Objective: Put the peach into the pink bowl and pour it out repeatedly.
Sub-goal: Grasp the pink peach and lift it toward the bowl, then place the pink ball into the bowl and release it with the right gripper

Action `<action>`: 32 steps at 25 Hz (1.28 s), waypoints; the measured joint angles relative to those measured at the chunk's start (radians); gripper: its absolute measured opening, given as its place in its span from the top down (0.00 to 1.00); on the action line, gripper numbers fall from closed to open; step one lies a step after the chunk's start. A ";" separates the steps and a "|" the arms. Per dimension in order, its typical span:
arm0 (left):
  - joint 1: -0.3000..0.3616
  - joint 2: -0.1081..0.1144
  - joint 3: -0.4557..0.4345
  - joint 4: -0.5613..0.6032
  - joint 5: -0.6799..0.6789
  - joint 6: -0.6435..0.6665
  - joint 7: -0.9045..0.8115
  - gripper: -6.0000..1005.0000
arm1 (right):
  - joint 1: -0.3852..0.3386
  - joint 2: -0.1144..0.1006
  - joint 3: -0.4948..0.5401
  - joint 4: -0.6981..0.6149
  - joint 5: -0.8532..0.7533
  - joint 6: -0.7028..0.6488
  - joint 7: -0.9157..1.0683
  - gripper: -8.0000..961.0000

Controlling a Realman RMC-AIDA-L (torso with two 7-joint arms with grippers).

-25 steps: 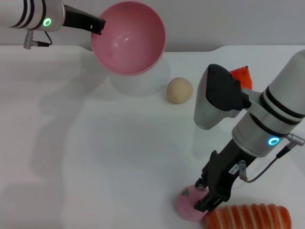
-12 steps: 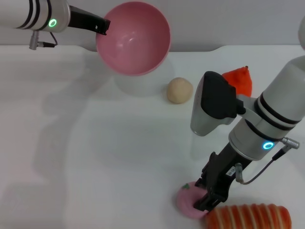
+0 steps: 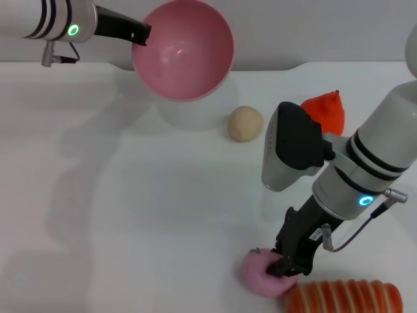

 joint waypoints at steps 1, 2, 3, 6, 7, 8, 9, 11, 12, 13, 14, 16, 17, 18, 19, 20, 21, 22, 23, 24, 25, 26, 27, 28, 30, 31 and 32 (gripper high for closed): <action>0.000 0.000 -0.001 0.000 0.000 0.000 -0.001 0.96 | 0.001 0.000 0.002 -0.002 0.000 -0.001 -0.001 0.70; 0.000 0.000 -0.003 0.000 0.000 -0.001 -0.002 0.96 | 0.001 0.000 0.005 -0.004 0.000 -0.004 -0.001 0.72; 0.000 0.000 -0.005 0.000 0.000 -0.001 -0.002 0.96 | 0.002 -0.001 0.009 -0.008 0.000 -0.008 -0.001 0.74; 0.001 0.000 -0.008 0.000 0.000 -0.003 -0.002 0.96 | 0.001 -0.003 0.019 -0.038 0.002 -0.027 0.010 0.81; 0.002 0.001 -0.008 0.000 0.000 -0.003 -0.002 0.96 | -0.003 -0.003 0.029 -0.059 0.003 -0.043 0.021 0.83; 0.003 0.002 -0.007 0.000 0.000 -0.002 -0.004 0.96 | -0.008 -0.002 0.042 -0.086 0.004 -0.059 0.036 0.86; 0.004 0.003 -0.006 0.000 0.000 -0.002 -0.006 0.96 | -0.014 -0.002 0.057 -0.118 0.005 -0.074 0.051 0.87; 0.007 0.007 -0.002 0.003 0.001 0.002 -0.004 0.96 | -0.036 0.000 0.089 -0.199 0.015 -0.089 0.084 0.88; 0.008 0.008 -0.002 0.004 0.002 0.003 -0.001 0.96 | -0.051 0.000 0.111 -0.250 0.024 -0.086 0.100 0.89; 0.010 0.009 -0.002 0.005 0.002 0.003 0.001 0.96 | -0.064 0.001 0.134 -0.296 0.042 -0.081 0.115 0.90; 0.011 0.009 -0.002 0.005 0.002 0.002 0.003 0.96 | -0.074 0.001 0.161 -0.340 0.062 -0.074 0.127 0.91; 0.014 0.008 0.001 0.005 0.002 0.001 0.013 0.96 | -0.087 0.001 0.215 -0.409 0.125 -0.056 0.142 0.93; 0.016 0.004 0.005 0.005 0.002 0.001 0.020 0.96 | -0.095 0.000 0.242 -0.442 0.160 -0.042 0.147 0.94; 0.017 0.001 0.010 0.005 0.003 0.002 0.025 0.96 | -0.109 0.000 0.265 -0.479 0.196 -0.020 0.147 0.94; 0.020 -0.003 0.021 0.005 0.003 0.003 0.027 0.96 | -0.122 0.000 0.280 -0.508 0.220 0.000 0.146 0.95; 0.024 -0.006 0.041 0.003 0.003 0.003 0.028 0.96 | -0.139 0.000 0.290 -0.536 0.244 0.023 0.138 0.95; 0.025 -0.007 0.051 0.002 0.003 0.003 0.027 0.96 | -0.159 0.000 0.299 -0.569 0.267 0.049 0.122 0.95; 0.027 -0.008 0.064 0.000 0.002 0.002 0.025 0.96 | -0.181 0.000 0.308 -0.599 0.287 0.073 0.103 0.95; 0.027 -0.008 0.064 0.000 0.002 0.002 0.025 0.96 | -0.201 0.001 0.316 -0.624 0.300 0.094 0.079 0.95; 0.030 -0.010 0.074 -0.001 0.001 0.001 0.021 0.96 | -0.214 0.002 0.322 -0.637 0.307 0.109 0.064 0.95; 0.030 -0.010 0.074 -0.001 0.001 0.001 0.021 0.96 | -0.229 0.003 0.331 -0.647 0.313 0.130 0.045 0.95; 0.030 -0.010 0.074 -0.001 0.001 0.001 0.021 0.96 | -0.235 0.003 0.339 -0.646 0.314 0.148 0.033 0.94; 0.036 -0.012 0.082 -0.002 -0.004 0.001 0.017 0.96 | -0.240 0.003 0.345 -0.641 0.314 0.166 0.025 0.94; 0.036 -0.012 0.082 -0.002 -0.004 0.001 0.017 0.96 | -0.244 0.003 0.351 -0.626 0.314 0.183 0.016 0.93; 0.053 -0.016 0.090 0.008 -0.071 0.034 0.001 0.96 | -0.254 0.003 0.357 -0.597 0.314 0.218 -0.006 0.92; 0.053 -0.016 0.090 0.008 -0.071 0.034 0.001 0.96 | -0.262 0.002 0.357 -0.584 0.314 0.237 -0.021 0.91; 0.053 -0.016 0.090 0.008 -0.071 0.034 0.001 0.96 | -0.269 0.002 0.357 -0.573 0.315 0.259 -0.035 0.91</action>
